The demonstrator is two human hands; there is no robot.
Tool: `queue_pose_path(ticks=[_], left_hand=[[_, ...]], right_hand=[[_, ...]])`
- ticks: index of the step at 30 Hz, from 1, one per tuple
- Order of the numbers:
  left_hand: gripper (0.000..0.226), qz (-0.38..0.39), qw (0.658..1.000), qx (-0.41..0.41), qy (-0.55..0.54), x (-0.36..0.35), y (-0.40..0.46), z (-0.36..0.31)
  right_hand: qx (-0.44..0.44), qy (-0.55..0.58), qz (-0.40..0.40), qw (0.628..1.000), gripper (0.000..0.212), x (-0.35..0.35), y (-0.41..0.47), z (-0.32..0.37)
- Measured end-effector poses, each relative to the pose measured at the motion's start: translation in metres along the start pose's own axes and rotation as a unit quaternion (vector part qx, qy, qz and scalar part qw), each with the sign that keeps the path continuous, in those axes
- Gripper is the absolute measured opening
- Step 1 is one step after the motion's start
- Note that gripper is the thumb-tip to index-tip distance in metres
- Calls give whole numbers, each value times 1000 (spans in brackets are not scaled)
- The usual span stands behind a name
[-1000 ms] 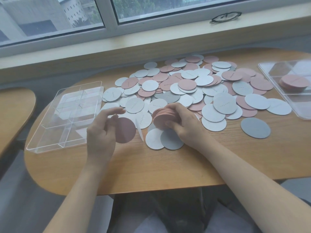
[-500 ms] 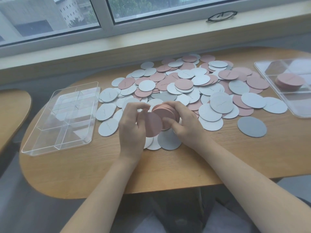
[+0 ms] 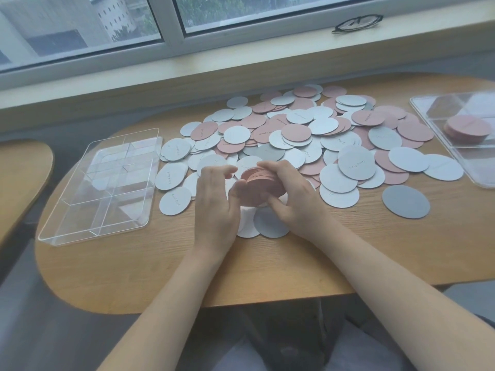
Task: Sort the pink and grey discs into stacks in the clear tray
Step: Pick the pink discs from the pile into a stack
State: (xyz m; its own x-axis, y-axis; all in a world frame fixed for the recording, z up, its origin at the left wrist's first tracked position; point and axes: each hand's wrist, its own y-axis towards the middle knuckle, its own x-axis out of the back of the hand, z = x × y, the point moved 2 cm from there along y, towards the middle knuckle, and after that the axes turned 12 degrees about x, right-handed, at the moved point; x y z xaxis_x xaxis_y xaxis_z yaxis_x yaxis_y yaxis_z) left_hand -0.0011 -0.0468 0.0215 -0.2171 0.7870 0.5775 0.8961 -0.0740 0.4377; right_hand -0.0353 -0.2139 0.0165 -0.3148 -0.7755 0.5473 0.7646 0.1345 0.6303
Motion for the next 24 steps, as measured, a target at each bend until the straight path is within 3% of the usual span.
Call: queue_pose_path(ticks=[11, 13, 15, 18, 24], left_hand=[[21, 109, 987, 58, -104, 19, -7, 3], [18, 88, 994, 40, -51, 27, -2, 13], [18, 58, 996, 18, 70, 37, 9, 31], [25, 73, 973, 46, 214, 53, 25, 59], [28, 117, 953, 57, 275, 63, 36, 73]], right_hand=[[40, -39, 73, 996, 52, -11, 3, -3], [24, -25, 61, 998, 52, -10, 2, -5], [4, -14, 49, 999, 52, -8, 1, -6], [-22, -3, 40, 999, 54, -6, 1, -7], [-33, 2, 37, 999, 54, -6, 1, -6]])
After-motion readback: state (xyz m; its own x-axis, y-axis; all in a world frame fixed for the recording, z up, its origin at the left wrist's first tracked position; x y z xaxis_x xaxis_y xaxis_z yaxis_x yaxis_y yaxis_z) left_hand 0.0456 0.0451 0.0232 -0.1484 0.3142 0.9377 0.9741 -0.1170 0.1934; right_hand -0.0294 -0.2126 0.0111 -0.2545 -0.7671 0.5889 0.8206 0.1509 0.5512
